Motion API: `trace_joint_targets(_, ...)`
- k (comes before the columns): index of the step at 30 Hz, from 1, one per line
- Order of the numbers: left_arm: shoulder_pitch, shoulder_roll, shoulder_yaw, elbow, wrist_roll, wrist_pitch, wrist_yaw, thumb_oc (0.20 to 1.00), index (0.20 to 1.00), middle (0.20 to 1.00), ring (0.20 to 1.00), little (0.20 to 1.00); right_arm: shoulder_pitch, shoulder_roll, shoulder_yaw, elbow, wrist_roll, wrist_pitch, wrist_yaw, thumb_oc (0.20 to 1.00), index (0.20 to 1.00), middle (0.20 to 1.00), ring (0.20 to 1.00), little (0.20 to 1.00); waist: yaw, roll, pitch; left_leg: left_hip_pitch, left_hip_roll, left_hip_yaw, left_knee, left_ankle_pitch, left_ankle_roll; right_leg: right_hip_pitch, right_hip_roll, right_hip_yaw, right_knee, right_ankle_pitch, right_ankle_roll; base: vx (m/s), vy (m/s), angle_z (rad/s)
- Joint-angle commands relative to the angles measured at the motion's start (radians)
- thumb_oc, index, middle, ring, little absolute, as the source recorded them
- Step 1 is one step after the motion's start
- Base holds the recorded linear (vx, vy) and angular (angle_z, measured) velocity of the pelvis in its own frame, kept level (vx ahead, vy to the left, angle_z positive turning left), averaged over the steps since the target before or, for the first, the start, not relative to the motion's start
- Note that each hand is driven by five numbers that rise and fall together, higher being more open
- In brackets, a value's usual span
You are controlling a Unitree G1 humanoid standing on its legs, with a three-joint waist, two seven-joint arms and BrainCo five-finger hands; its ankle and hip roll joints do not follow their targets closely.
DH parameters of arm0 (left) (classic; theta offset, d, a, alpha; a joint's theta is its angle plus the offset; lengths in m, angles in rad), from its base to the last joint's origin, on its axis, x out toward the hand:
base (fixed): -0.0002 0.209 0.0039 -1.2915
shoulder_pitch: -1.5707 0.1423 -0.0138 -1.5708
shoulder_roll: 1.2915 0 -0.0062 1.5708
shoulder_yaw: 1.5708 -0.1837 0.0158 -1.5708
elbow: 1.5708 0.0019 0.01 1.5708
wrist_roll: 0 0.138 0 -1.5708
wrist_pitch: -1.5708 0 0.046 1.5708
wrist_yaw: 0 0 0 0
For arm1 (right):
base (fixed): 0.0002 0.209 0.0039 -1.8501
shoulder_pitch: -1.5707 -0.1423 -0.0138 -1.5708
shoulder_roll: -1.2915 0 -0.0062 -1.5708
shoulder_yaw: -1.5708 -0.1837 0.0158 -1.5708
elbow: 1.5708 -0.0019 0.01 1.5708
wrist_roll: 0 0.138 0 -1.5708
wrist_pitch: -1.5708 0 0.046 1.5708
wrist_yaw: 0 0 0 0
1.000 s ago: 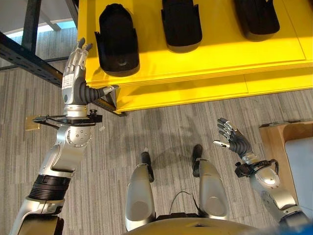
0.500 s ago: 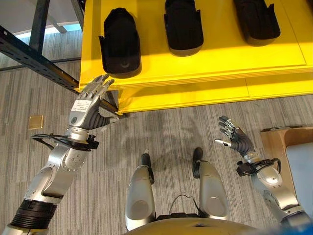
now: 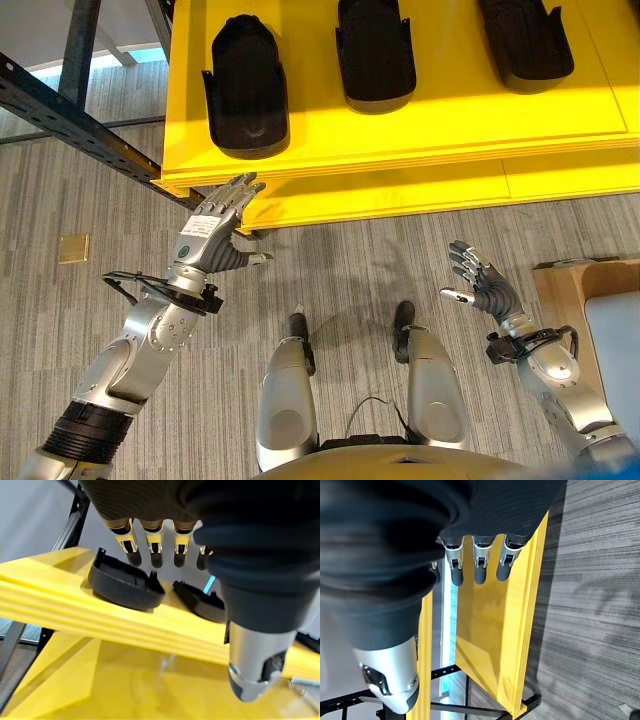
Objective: Move parts from the plastic box to the shelf.
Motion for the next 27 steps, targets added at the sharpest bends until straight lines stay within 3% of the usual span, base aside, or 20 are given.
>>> trace_joint_targets(1, -0.013, 0.009, -0.018, 0.015, 0.026, -0.004, 0.007, 1.0, 1.0, 1.0, 1.0, 1.0, 0.027, -0.015, -0.031, -0.078, -0.008, -0.034, -0.001, 1.0, 1.0, 1.0, 1.0, 1.0, -0.007, -0.03, -0.052, -0.039, 0.047, -0.021, -0.022, 0.095, -0.017, 0.099, -0.066, 0.038, -0.03, 0.017, 0.087, 0.0, 0.0, 0.0)
trace_joint_targets(27, -0.194, -0.069, -0.101, 0.213, 0.077, 0.077, 0.068, 1.0, 1.0, 1.0, 1.0, 1.0, 0.021, -0.005, -0.025, -0.076, -0.006, -0.025, -0.02, 1.0, 1.0, 1.0, 1.0, 1.0, -0.025, -0.038, -0.055, -0.055, 0.057, -0.011, 0.004, 0.088, -0.021, 0.072, -0.061, 0.058, -0.002, 0.01, 0.081, 0.0, 0.0, 0.0)
